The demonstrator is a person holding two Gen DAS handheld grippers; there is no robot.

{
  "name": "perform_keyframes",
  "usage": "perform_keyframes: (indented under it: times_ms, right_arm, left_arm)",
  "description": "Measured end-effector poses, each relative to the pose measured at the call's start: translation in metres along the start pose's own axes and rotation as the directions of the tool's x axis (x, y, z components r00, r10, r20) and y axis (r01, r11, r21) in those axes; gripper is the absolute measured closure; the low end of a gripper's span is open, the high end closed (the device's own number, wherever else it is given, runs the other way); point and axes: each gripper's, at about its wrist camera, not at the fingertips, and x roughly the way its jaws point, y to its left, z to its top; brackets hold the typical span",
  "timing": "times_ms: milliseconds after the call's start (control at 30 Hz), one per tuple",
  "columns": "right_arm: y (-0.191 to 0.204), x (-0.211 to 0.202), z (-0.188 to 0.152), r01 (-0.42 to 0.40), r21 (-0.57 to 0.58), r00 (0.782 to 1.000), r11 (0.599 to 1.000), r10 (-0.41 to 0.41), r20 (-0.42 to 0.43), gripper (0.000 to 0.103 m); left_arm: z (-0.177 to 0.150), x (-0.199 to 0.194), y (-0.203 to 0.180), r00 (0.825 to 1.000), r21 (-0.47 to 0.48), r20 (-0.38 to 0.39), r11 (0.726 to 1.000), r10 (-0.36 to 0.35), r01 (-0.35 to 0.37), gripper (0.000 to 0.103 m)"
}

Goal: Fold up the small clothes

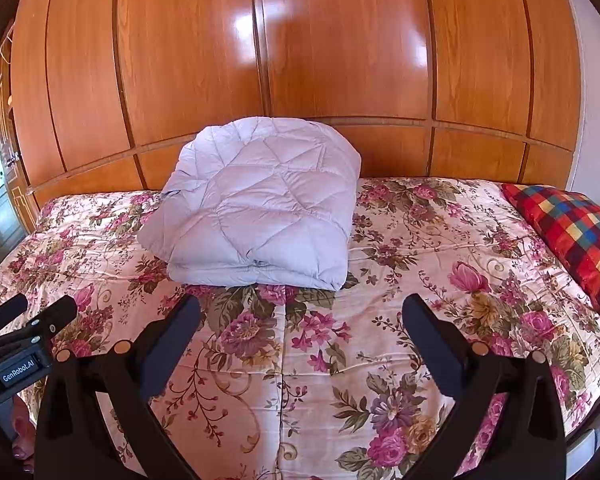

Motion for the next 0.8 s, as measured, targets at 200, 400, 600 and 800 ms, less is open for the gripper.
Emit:
perform_keyframes:
  times_ms: [200, 400, 600, 800]
  right_arm:
    - [0.002, 0.002, -0.002, -0.001, -0.004, 1.0, 1.0, 0.001, -0.011, 0.002]
    - [0.003, 0.004, -0.005, -0.005, -0.007, 1.0, 1.0, 0.004, -0.02, 0.002]
    - [0.002, 0.005, -0.005, -0.004, -0.009, 1.0, 1.0, 0.004, -0.02, 0.002]
    - [0.003, 0.005, -0.005, -0.009, -0.009, 1.0, 1.0, 0.009, -0.018, 0.002]
  left_arm:
    - [-0.001, 0.004, 0.001, 1.0, -0.006, -0.028, 1.0, -0.006, 0.006, 0.004]
    - [-0.001, 0.008, 0.003, 0.999, -0.013, -0.043, 1.0, -0.006, 0.005, 0.004]
    - [-0.002, 0.01, 0.003, 0.999, -0.014, -0.051, 1.0, -0.003, 0.002, 0.004]
    - [-0.002, 0.01, 0.002, 0.999, -0.013, -0.054, 1.0, -0.002, 0.001, 0.004]
